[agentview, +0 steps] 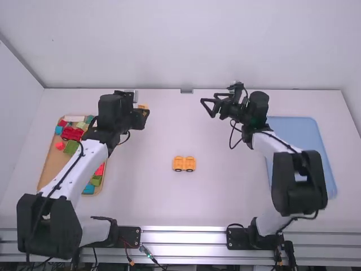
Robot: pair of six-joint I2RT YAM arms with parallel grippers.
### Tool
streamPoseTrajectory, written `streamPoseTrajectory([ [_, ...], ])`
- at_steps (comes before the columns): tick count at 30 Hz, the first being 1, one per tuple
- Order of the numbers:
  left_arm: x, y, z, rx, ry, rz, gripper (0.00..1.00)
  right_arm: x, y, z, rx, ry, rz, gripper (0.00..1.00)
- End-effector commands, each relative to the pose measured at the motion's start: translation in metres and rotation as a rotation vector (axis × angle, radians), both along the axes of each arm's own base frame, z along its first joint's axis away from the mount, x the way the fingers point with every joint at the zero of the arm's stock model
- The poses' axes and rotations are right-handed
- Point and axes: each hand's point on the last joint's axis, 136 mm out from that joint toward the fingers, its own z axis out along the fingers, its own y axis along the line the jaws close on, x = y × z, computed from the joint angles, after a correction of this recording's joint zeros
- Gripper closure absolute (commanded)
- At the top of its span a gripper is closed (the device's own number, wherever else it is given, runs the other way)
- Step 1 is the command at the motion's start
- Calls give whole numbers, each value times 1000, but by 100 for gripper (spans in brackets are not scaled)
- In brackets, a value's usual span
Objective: Assemble lego blocks to make yellow taxi
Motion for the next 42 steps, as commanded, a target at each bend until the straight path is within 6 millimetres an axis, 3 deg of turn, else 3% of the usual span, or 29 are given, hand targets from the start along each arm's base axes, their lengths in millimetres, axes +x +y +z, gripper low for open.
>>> streamPoseTrajectory([
  [1,-28,-34,14,-30,-105,-287,95,-29,32,11,84,49,345,1],
  [4,-41,-53,18,-73,-152,-433,98,-40,53,9,107,66,582,7],
  [6,-40,-59,15,-79,-156,-460,98,-43,64,8,109,86,679,9],
  [11,-34,-73,4,-130,-166,-543,98,-45,88,5,108,106,754,9],
  [22,-14,-97,9,-301,-187,-762,98,-50,94,7,89,-33,775,11],
  [27,2,-98,5,-315,-171,-763,98,-53,99,9,85,-62,788,13],
  [32,-3,-105,12,-345,-205,-853,98,-53,98,9,78,-111,788,20],
  [42,-4,-107,16,-365,-206,-863,98,-56,104,9,73,-164,800,38],
])
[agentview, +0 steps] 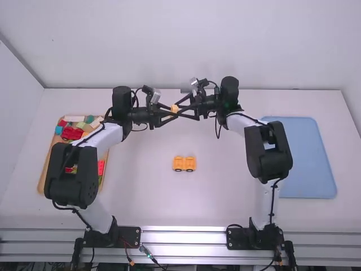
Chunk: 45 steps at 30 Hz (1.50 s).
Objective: Assemble lego blocks to make yellow taxi
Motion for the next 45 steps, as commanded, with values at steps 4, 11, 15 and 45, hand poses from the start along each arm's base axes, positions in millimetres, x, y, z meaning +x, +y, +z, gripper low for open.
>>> streamPoseTrajectory([
  [4,-2,-3,7,-14,-8,-30,98,-4,10,4,13,-49,35,41],
  [11,-7,-2,-2,-9,-1,-35,98,-8,16,4,14,-50,45,45],
  [15,-8,-2,-5,-8,6,-35,98,-7,16,4,14,-50,44,45],
  [45,-12,-4,-10,1,-17,-44,98,-6,13,6,14,-53,38,74],
])
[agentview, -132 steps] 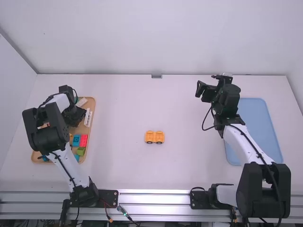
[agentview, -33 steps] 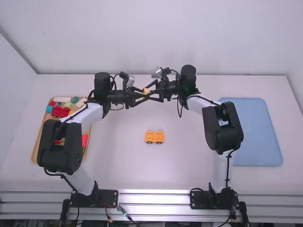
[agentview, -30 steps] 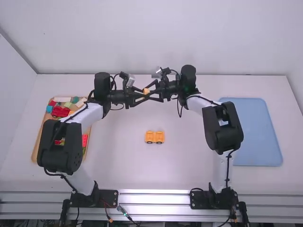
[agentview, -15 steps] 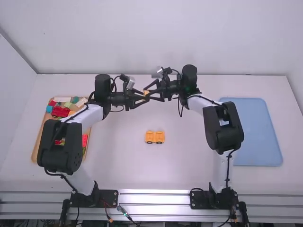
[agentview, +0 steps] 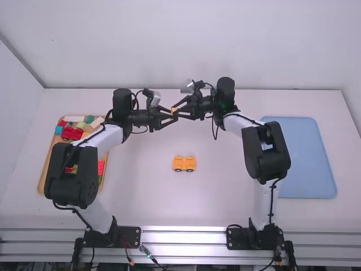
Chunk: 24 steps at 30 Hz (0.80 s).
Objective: Assemble lego blocks to make yellow taxi
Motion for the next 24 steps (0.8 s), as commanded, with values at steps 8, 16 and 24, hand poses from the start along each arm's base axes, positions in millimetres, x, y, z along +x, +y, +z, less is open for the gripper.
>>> streamPoseTrajectory([
  [8,1,-2,-4,9,5,11,9,2,2,6,5,-19,11,84],
  [16,42,23,-25,55,216,321,1,21,-1,7,11,-21,-91,86],
  [24,64,80,-62,35,577,648,1,60,-25,7,10,25,-279,89],
])
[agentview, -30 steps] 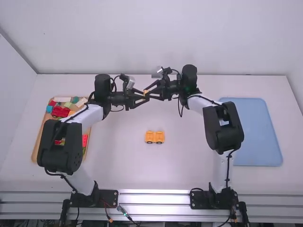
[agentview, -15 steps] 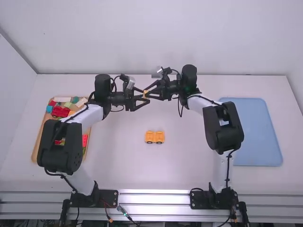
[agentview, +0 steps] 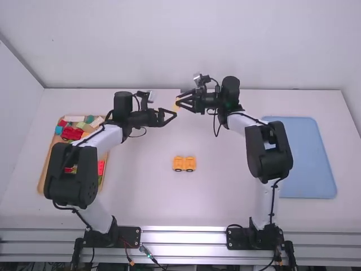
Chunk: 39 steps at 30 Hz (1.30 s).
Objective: Assemble lego blocks to make yellow taxi
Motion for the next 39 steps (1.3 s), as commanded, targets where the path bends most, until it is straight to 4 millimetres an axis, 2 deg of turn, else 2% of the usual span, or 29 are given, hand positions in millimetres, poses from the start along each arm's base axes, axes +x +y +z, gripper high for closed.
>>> streamPoseTrajectory([
  [1,20,44,-14,16,88,209,1,13,-9,7,6,4,-37,89],
  [5,16,47,-8,36,-1,129,1,24,-17,7,8,5,-92,89],
  [7,12,42,-5,55,-59,68,1,30,-18,8,10,11,-125,89],
  [12,12,41,-7,78,-81,54,1,40,-19,4,2,33,-186,91],
  [15,13,43,-7,85,-83,64,1,55,-23,-14,-84,82,-312,94],
  [17,14,48,-7,86,-82,76,1,56,-24,-21,-155,88,-370,95],
  [20,16,57,-8,87,-78,95,1,50,-27,-18,-239,65,-415,96],
  [23,16,68,-10,115,-96,98,1,44,-44,-15,-375,53,-510,96],
  [27,18,87,-12,129,-95,131,1,22,-69,-21,-681,47,-616,95],
  [31,23,102,-8,132,-107,165,1,-2,-84,-26,-948,21,-585,94],
  [36,26,118,-4,132,-108,198,1,-46,-94,-42,-1261,-105,-382,95],
  [39,27,123,-4,132,-105,207,1,-72,-101,-69,-1434,-190,-167,96],
])
